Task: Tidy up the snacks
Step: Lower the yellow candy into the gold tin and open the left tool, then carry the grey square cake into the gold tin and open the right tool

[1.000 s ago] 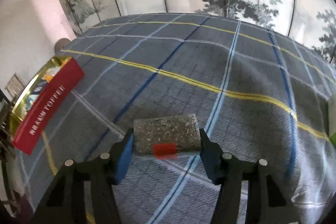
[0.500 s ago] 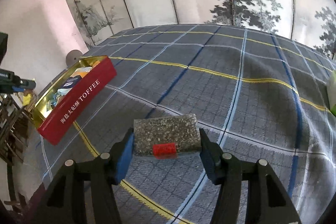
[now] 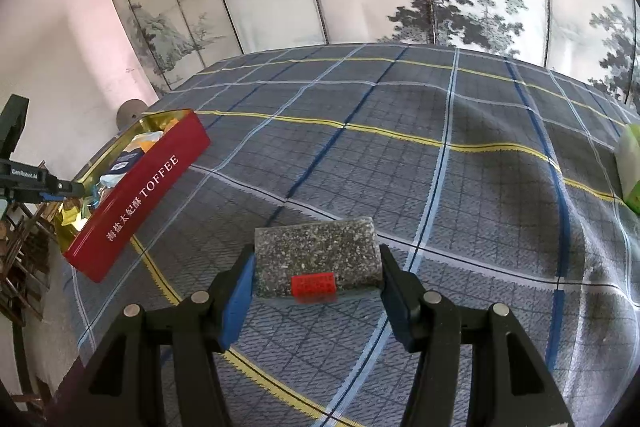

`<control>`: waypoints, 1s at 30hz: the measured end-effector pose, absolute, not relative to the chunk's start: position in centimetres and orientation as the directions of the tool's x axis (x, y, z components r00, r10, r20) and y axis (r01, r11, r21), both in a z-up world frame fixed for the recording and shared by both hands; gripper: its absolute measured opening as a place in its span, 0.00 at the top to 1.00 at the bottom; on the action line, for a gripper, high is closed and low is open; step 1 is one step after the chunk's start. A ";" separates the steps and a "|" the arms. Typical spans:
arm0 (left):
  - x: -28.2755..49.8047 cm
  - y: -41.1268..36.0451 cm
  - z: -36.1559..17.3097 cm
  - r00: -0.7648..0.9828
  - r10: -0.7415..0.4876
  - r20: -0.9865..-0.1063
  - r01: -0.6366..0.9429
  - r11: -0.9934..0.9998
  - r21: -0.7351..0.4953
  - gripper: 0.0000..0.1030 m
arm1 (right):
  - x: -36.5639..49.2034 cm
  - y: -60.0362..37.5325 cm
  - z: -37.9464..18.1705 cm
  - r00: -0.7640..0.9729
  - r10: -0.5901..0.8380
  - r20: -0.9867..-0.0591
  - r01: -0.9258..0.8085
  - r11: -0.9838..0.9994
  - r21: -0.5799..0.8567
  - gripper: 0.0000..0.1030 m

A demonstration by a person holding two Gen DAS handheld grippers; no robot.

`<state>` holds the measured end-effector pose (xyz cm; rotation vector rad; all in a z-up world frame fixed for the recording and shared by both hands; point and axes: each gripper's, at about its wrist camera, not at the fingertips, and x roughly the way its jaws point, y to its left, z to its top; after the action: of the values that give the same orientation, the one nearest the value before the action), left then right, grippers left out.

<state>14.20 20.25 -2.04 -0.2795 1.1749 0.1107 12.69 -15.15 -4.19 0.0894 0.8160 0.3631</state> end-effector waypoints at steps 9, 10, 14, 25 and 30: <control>13.2 20.3 -1.9 0.427 -0.035 -0.904 -0.212 0.968 -0.138 0.42 | 12.9 -15.1 -4.3 0.625 0.340 -0.702 -0.271 0.939 0.214 0.43; 12.8 20.3 -1.5 0.448 -0.011 -0.894 -0.219 0.968 -0.122 0.39 | 12.8 -15.0 -4.3 0.626 0.339 -0.702 -0.270 0.939 0.213 0.43; 10.6 20.4 0.2 0.529 0.049 -0.847 -0.246 0.964 -0.098 0.22 | 12.8 -15.1 -4.3 0.628 0.338 -0.701 -0.268 0.940 0.213 0.43; 8.3 17.5 1.4 0.597 0.181 -0.781 -0.142 0.983 0.119 0.13 | 11.2 -14.8 -2.5 0.651 0.403 -0.644 -0.302 0.915 0.267 0.43; 7.9 17.4 3.1 0.647 0.123 -0.753 -0.098 0.992 0.078 0.13 | 9.9 -12.6 0.6 0.664 0.445 -0.601 -0.376 0.893 0.247 0.43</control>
<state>7.94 17.36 3.07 0.0308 0.8583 0.1257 9.92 -12.56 0.62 0.1045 0.7059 0.4648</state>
